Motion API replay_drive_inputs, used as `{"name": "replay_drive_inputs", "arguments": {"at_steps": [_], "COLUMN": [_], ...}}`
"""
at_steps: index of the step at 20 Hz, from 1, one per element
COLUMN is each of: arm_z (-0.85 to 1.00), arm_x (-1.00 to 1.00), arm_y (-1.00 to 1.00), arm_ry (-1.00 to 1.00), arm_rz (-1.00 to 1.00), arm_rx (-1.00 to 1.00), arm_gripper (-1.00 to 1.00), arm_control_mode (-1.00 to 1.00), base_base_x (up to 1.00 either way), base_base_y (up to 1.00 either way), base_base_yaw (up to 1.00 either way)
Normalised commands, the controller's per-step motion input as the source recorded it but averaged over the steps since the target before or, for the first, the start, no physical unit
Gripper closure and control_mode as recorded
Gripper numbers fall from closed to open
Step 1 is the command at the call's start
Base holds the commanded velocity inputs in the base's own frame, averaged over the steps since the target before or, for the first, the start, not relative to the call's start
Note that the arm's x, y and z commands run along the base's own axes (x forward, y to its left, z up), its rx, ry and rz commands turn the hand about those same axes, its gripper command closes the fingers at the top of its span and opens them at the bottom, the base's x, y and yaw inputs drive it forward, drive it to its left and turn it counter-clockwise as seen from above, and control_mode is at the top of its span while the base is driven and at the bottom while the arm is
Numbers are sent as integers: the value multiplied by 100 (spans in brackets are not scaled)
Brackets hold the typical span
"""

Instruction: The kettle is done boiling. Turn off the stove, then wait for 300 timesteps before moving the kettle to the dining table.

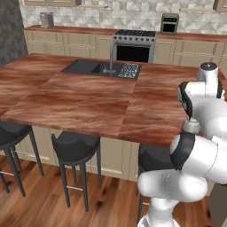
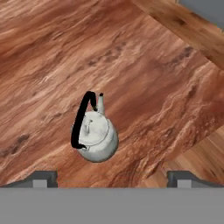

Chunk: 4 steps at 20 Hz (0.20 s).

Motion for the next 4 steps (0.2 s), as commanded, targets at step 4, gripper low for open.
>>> {"name": "replay_drive_inputs", "arguments": {"at_steps": [4], "arm_z": [41], "arm_x": [-50], "arm_y": [23], "arm_ry": [0], "arm_rz": [-6], "arm_rx": [0], "arm_gripper": [-100], "arm_control_mode": [-100], "base_base_x": [0], "base_base_y": [0], "base_base_yaw": [0]}}
